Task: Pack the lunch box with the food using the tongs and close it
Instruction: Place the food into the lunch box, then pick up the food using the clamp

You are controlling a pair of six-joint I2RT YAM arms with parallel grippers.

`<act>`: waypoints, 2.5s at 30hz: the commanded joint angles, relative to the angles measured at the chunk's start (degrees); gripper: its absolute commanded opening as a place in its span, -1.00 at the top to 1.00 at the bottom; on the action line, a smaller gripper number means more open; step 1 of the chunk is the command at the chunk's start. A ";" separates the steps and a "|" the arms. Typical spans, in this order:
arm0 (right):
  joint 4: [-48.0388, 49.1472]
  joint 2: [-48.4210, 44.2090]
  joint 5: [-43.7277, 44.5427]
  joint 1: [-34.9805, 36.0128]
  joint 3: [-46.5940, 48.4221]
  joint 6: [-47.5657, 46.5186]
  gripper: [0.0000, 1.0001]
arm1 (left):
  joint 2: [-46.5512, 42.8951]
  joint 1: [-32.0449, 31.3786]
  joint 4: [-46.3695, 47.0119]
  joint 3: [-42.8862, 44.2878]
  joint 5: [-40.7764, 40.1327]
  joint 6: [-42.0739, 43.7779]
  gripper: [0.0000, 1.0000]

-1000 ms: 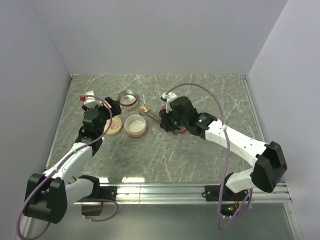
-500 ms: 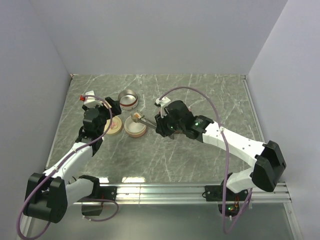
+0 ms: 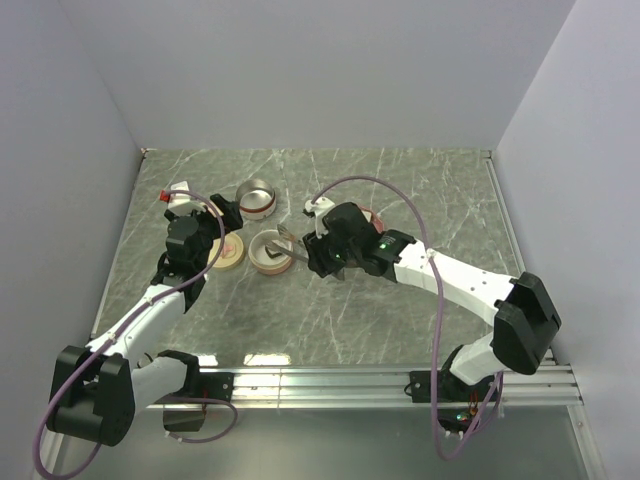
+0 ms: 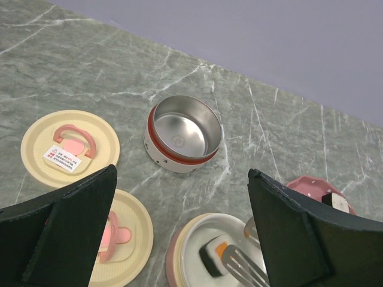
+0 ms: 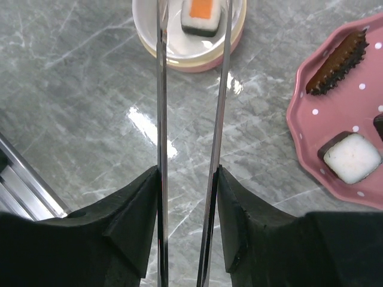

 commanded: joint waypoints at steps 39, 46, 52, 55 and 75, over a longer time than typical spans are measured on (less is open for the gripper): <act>-1.35 -7.63 24.51 -1.82 -8.79 15.56 -0.04 | -0.52 0.25 2.45 1.29 1.64 -0.48 -0.96; -1.08 -5.35 22.84 -2.08 -8.88 15.30 -0.01 | -0.79 0.25 2.45 1.12 1.64 -0.48 -0.95; -1.08 -3.59 21.87 -2.08 -8.61 14.86 0.00 | -0.26 0.25 2.45 1.38 1.73 -0.48 -0.95; -0.82 -2.80 21.52 -2.08 -8.35 14.69 0.02 | -0.08 0.16 2.54 1.38 1.73 -0.57 -0.95; -3.54 -4.45 23.71 -2.35 -4.93 13.19 0.46 | 0.01 0.25 2.45 1.47 1.38 -0.39 -0.95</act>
